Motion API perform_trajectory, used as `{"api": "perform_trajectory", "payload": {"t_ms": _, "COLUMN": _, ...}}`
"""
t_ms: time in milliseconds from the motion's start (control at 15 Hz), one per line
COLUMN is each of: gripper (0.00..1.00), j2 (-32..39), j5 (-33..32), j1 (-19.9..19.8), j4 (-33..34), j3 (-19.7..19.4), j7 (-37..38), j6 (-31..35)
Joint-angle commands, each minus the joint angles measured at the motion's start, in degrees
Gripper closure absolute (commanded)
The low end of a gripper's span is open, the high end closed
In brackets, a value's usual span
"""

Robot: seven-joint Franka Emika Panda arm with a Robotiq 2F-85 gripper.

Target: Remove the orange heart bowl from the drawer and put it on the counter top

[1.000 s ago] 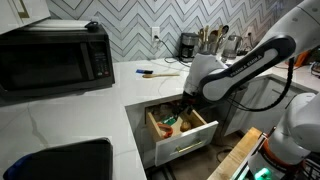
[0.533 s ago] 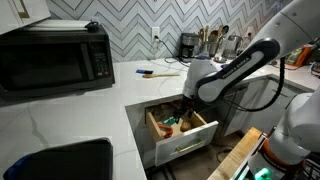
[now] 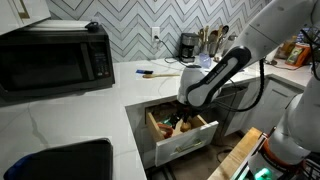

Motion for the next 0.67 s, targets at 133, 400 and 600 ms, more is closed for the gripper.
{"api": "perform_trajectory", "payload": {"t_ms": 133, "gripper": 0.0, "j2": 7.93, "j5": -2.39, "j1": 0.48, "j4": 4.18, "j3": -1.02, "j7": -1.22, "j6": 3.28}}
{"api": "perform_trajectory", "payload": {"t_ms": 400, "gripper": 0.0, "j2": 11.4, "j5": -6.07, "j1": 0.69, "j4": 5.92, "j3": -2.57, "j7": -0.39, "j6": 7.0}}
{"api": "perform_trajectory", "payload": {"t_ms": 600, "gripper": 0.0, "j2": 14.01, "j5": -7.33, "j1": 0.79, "j4": 7.28, "j3": -3.24, "j7": -0.69, "j6": 8.52}}
